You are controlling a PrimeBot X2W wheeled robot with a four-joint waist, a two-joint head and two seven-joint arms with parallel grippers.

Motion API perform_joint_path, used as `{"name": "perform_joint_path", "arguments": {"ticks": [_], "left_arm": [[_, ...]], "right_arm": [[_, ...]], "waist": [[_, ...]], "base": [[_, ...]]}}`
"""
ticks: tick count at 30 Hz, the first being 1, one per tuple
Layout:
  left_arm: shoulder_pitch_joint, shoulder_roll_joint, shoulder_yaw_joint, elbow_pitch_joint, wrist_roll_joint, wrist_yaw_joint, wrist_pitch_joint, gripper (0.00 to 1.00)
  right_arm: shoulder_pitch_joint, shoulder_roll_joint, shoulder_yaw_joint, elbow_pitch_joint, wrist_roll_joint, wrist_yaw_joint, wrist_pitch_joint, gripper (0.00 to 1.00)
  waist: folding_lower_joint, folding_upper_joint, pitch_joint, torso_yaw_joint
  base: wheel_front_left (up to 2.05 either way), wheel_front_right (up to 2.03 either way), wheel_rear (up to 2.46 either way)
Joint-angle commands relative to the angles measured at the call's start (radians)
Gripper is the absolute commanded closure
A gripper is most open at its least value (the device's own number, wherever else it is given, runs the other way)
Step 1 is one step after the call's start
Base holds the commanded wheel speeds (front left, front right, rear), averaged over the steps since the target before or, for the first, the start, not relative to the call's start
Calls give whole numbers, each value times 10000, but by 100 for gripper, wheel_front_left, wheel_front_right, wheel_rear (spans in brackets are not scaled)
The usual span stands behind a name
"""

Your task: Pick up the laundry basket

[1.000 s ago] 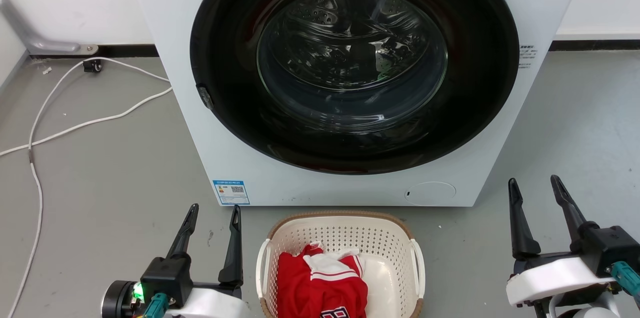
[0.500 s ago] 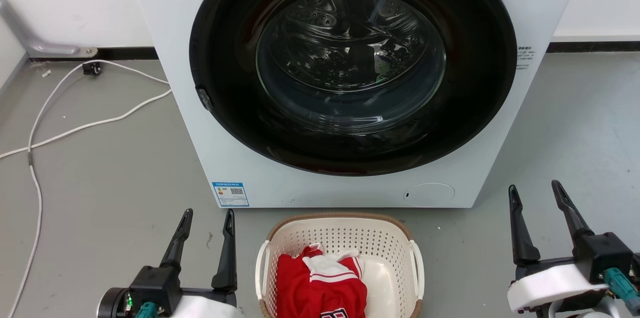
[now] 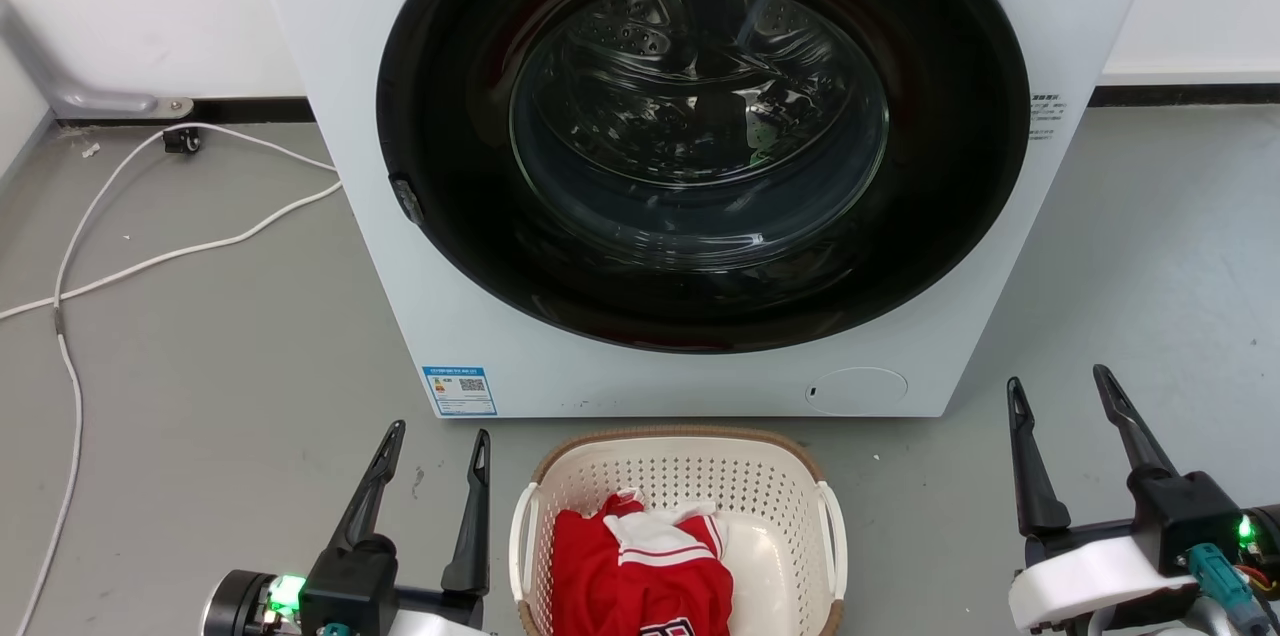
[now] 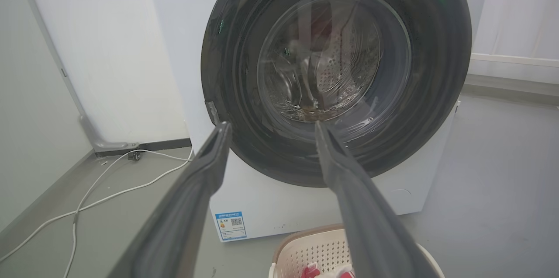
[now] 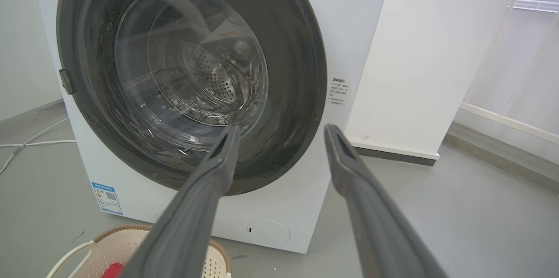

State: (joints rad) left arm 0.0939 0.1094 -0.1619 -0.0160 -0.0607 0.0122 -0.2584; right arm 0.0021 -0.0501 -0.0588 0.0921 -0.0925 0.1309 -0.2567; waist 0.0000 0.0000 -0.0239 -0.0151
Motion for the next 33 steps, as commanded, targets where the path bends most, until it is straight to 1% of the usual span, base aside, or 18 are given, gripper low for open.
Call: {"name": "perform_joint_path", "arguments": {"ticks": [1, 18, 25, 28, 33], "left_arm": [[88, -41, 37, -75, 241, -20, -79, 0], [104, -242, 289, 20, 408, -273, -74, 0], [106, -296, 359, 409, 372, -410, -74, 0], [-74, -326, 384, 590, 355, -470, -74, 0], [-769, -190, 471, 962, 414, -633, -72, 0]], "right_arm": [[112, -2, 11, 10, -228, -4, -89, 0], [7, -2, 16, 192, -312, -3, -88, 0], [-52, -2, 174, 278, -408, -3, -88, 0], [-309, -2, 339, 302, -621, -4, -88, 0], [-1044, -2, 434, 569, -838, -4, -88, 0]], "waist": [[0, 0, 4, 7], [0, 0, 114, 14], [0, 0, 379, -18], [0, 0, 792, -73], [0, 0, 2043, -207]], "base": [[0, 0, 0], [0, 0, 0], [0, 0, 0], [0, 0, 0], [0, 0, 0]]}}
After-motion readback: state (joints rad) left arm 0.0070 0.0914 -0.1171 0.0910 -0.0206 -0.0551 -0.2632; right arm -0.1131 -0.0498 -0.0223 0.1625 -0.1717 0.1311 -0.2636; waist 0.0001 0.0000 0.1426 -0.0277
